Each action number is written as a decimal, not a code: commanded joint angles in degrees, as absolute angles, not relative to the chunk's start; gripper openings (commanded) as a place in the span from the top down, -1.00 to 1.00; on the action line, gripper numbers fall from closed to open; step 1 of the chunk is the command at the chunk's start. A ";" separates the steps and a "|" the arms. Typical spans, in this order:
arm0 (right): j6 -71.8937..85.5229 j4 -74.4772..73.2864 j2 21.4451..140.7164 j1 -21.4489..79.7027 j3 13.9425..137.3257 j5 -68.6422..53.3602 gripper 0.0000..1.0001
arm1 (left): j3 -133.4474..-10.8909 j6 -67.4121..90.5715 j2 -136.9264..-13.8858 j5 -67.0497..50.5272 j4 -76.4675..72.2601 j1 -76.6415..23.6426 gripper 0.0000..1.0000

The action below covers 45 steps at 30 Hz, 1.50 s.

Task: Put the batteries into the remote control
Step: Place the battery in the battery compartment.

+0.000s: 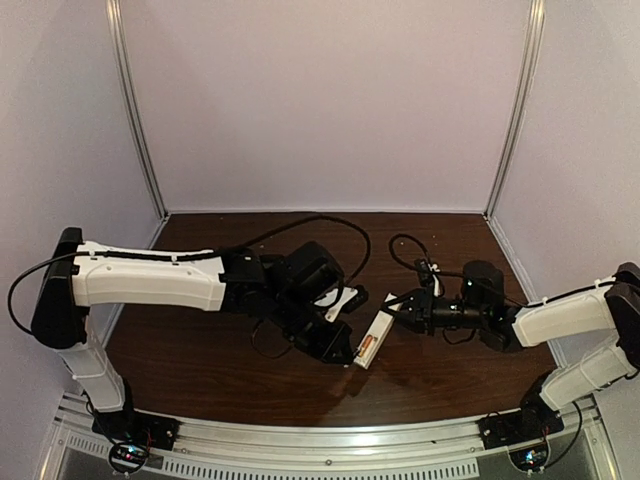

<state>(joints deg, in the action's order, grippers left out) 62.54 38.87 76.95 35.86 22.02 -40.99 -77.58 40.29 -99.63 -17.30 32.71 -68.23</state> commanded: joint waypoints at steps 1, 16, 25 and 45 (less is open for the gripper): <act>63.92 42.17 77.23 37.17 21.29 -38.45 1.00 | -79.65 41.37 -101.35 -18.85 31.82 -68.64 1.00; 67.50 49.54 79.66 40.16 19.95 -37.60 1.00 | -81.41 41.67 -104.86 -18.38 33.41 -68.66 1.00; 68.11 50.86 79.87 40.96 19.61 -37.20 1.00 | -82.37 42.90 -106.28 -16.31 36.38 -68.35 1.00; 69.91 53.66 81.16 41.67 19.23 -36.47 1.00 | -87.20 43.57 -110.65 -17.68 39.36 -67.62 0.82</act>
<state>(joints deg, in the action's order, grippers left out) 67.81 48.23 80.82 41.12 19.11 -36.73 -85.58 42.85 -108.55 -17.85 37.95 -68.18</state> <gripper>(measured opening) 0.245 0.074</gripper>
